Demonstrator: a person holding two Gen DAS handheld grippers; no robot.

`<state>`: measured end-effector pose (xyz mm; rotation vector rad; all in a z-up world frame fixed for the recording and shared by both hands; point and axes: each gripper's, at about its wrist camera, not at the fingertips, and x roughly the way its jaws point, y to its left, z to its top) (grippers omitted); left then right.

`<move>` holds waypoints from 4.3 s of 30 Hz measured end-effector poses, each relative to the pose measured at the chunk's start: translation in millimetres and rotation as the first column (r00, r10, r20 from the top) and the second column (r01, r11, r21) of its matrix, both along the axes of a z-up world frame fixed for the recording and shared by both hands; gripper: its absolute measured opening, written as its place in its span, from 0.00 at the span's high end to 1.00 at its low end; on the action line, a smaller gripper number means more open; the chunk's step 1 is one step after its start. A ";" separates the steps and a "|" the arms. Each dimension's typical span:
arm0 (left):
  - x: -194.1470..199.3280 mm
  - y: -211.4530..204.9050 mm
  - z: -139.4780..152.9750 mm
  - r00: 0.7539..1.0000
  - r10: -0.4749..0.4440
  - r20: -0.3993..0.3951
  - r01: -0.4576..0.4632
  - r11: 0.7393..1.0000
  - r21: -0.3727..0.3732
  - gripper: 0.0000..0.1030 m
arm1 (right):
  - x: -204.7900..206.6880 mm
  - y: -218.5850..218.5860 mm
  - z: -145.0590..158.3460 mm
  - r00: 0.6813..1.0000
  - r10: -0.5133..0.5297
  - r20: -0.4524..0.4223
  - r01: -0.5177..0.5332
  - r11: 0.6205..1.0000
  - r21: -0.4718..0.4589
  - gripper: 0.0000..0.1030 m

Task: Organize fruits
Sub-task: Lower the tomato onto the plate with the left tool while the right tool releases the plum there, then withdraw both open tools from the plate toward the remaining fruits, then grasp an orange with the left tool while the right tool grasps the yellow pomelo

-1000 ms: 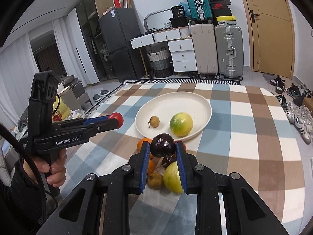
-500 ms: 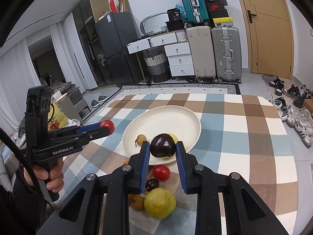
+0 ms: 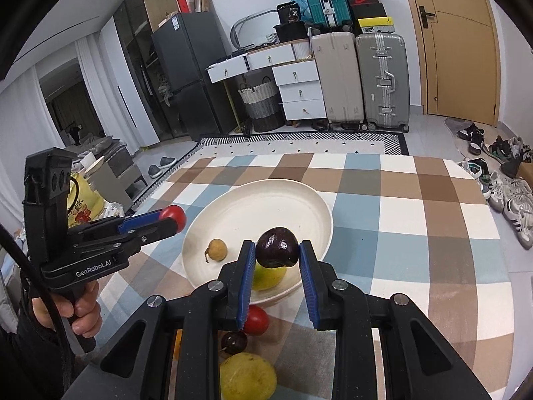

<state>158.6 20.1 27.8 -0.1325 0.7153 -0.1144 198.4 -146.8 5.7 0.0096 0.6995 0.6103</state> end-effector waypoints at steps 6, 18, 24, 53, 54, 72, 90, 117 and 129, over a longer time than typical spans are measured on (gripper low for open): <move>16.5 -4.0 -14.7 1.000 0.003 -0.015 -0.003 1.000 -0.005 0.75 | 20.2 4.6 -13.2 1.000 -0.008 -0.014 0.008 1.000 -0.025 0.74; 45.1 -15.5 -40.3 0.998 -0.003 -0.057 0.006 0.999 0.047 0.75 | 51.4 9.0 -34.5 0.998 -0.007 -0.061 0.004 0.999 -0.043 0.74; 58.9 -20.9 -50.1 0.997 -0.013 -0.075 0.018 0.998 0.062 0.75 | 61.6 15.2 -44.3 0.996 -0.006 -0.084 0.001 0.998 -0.058 0.74; -21.6 -5.1 -7.9 0.999 0.054 -0.002 -0.054 0.996 0.071 0.01 | 5.6 -22.9 -13.9 0.991 -0.121 -0.050 0.120 0.993 -0.005 0.01; -27.8 -4.7 -7.5 0.998 0.055 -0.001 -0.055 0.996 0.073 0.01 | 0.8 -23.6 -13.3 0.992 -0.119 -0.049 0.119 0.993 -0.004 0.01; -78.3 -14.8 -19.2 0.998 0.041 -0.042 -0.038 0.996 0.078 0.01 | -56.4 -30.3 -22.3 0.987 -0.125 -0.098 0.118 0.990 -0.079 0.00; -85.5 -33.3 -26.7 0.997 0.007 -0.083 -0.001 0.997 0.075 0.01 | -74.3 -36.4 -46.9 0.980 -0.136 -0.143 0.120 0.986 -0.116 0.00; -70.6 -44.6 -58.5 0.985 -0.030 -0.170 0.038 0.998 0.042 0.01 | -58.7 -22.4 -69.1 0.971 -0.080 -0.223 0.068 0.996 -0.062 0.00; -63.5 -52.0 -70.4 0.977 -0.079 -0.200 0.082 0.997 0.008 0.11 | -53.8 -16.9 -75.1 0.970 -0.037 -0.240 0.034 0.999 -0.020 0.15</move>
